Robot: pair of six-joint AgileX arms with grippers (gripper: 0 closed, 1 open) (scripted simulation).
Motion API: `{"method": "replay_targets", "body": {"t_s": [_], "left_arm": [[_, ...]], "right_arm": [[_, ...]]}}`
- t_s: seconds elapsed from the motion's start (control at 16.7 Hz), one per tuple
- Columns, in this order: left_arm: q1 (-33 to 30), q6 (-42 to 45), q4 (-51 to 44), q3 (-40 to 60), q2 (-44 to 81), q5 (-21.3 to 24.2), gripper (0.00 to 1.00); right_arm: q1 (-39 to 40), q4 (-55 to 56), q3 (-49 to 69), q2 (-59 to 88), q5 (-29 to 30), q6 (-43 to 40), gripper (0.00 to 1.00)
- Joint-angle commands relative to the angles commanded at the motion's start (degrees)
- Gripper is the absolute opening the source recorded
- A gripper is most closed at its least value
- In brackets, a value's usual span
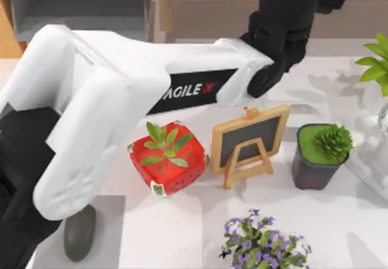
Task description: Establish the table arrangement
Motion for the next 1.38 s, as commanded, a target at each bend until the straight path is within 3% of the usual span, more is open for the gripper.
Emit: {"method": "replay_targets", "body": {"t_s": [0.36, 1.38], "left_arm": [[-0.4, -8.8, -5.6, 14.1, 7.8, -6.6, 1.00], [1.1, -9.1, -9.6, 22.3, 12.2, -5.2, 1.00]], "right_arm": [[0.0, 0.0, 0.0, 0.0, 0.0, 0.0, 1.00], [0.0, 0.0, 0.0, 0.0, 0.0, 0.0, 1.00]]}}
